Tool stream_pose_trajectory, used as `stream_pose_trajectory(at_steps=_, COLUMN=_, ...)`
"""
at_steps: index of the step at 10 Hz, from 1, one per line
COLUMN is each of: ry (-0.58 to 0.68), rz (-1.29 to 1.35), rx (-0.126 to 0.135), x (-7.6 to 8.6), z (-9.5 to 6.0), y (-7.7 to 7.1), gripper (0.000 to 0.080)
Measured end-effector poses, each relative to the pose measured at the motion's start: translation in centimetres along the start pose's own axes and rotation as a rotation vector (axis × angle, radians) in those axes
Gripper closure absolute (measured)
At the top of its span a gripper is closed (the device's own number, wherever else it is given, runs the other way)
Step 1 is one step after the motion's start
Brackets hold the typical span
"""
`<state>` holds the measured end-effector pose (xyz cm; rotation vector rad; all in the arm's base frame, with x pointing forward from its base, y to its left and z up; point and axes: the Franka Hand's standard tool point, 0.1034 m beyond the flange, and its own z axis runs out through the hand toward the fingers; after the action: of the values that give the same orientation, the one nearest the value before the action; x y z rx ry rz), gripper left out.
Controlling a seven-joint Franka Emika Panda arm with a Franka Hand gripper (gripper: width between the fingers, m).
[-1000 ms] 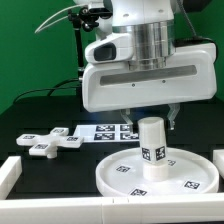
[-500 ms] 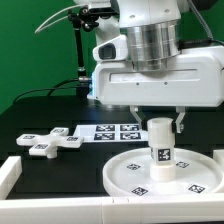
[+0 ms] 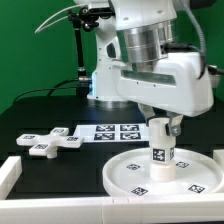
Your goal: Assemble round table
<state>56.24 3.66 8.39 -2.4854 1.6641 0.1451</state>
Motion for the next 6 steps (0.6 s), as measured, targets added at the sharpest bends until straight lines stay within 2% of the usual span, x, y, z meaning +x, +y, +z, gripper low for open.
stream_pose_trajectory(at_steps=6, ry=-0.031, rz=0.321, rx=0.019, x=0.27, z=0.17, y=-0.02, gripper=0.039)
